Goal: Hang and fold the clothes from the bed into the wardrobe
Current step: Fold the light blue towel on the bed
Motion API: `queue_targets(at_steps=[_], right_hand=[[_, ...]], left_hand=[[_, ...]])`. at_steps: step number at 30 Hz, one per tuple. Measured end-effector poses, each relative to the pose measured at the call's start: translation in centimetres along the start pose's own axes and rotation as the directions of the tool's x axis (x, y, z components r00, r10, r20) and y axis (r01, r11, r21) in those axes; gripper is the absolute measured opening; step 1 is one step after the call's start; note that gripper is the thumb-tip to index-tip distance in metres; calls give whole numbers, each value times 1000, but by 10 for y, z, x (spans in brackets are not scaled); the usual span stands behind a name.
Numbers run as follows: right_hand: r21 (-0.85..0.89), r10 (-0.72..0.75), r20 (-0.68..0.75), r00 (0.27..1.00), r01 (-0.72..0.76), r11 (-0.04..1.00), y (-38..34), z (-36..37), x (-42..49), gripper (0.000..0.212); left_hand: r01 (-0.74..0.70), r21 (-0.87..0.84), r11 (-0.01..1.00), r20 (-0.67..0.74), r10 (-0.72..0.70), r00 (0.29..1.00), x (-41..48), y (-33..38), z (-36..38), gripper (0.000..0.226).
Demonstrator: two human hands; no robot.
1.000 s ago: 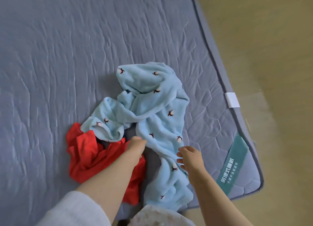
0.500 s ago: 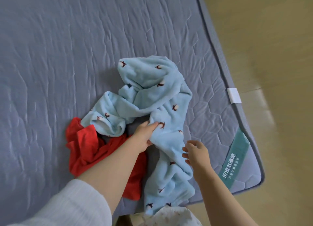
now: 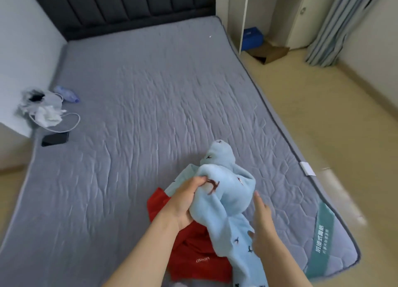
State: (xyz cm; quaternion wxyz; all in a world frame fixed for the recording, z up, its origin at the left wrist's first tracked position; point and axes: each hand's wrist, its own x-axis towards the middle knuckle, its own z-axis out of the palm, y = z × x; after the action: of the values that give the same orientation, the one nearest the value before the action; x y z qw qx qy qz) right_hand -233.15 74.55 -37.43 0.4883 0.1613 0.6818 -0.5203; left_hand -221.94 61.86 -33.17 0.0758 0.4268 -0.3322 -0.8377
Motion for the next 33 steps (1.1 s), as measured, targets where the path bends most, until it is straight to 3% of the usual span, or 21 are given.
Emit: queue_targets(at_steps=[2,5,6,9,11,13,16,18,20,22,23,24,26,27,28,29,30,31,33], right_hand=[[135,69,83,994,-80,988,9,20,-21,55],[234,133,226,965,-186,954,9,48,-50,33],[170,133,255,958,-180,969,7,57,-58,29],[14,47,291,956,-53,998,6,76,-70,18],[56,-74,253,965,62,997,0,81,-74,11],[79,-237,180,955,226,971,-12,88,-85,10],[21,-378,257,889,386,922,-26,98,-108,8],[-9,-432,414,801,479,878,-29,103,-124,12],[-58,-406,599,690,543,838,-30,106,-137,21],[-102,-311,740,596,557,824,-29,109,-146,34],[-109,-260,771,581,522,846,-29,111,-147,43],[-92,-210,790,576,450,888,-29,111,-148,45],[14,-195,785,588,298,954,-28,110,-147,32],[58,-209,743,636,249,967,-29,108,-143,32],[50,-215,674,707,247,968,-30,105,-139,35],[-19,-209,590,780,272,962,-29,102,-132,38],[-100,-192,522,831,283,954,-27,98,-126,43],[-153,-156,499,852,264,952,-23,95,-121,54],[-100,-109,601,791,211,972,-18,88,-115,71]], left_hand=[[-18,64,998,59,14,998,-34,6,-9,30],[-52,136,989,146,32,989,-78,12,-18,22],[-65,166,984,164,38,986,-90,13,-22,22],[-44,148,988,154,21,988,-115,16,-45,49],[-8,176,984,171,-23,985,-130,21,-60,37],[23,283,959,79,-48,996,-140,30,-72,23],[-5,447,895,-227,119,967,-132,34,-86,39],[-91,306,948,-331,196,923,-130,38,-86,37],[-139,81,987,-177,152,973,-127,42,-72,50],[-385,65,920,-17,387,922,-125,20,-75,49],[-459,-57,887,-49,457,888,-129,17,-75,45],[-479,-175,860,-69,475,877,-136,21,-68,43],[-452,-153,879,-169,428,888,-126,20,-52,42],[-354,-193,915,-219,311,925,-116,21,-48,41],[-293,-241,925,-135,267,954,-122,21,-50,37],[-224,-443,868,-17,242,970,-123,27,-52,34],[-202,-512,835,10,240,971,-118,31,-54,30],[-237,-467,852,-33,251,968,-116,35,-55,21],[-268,-363,893,-91,252,963,-115,37,-46,13]])
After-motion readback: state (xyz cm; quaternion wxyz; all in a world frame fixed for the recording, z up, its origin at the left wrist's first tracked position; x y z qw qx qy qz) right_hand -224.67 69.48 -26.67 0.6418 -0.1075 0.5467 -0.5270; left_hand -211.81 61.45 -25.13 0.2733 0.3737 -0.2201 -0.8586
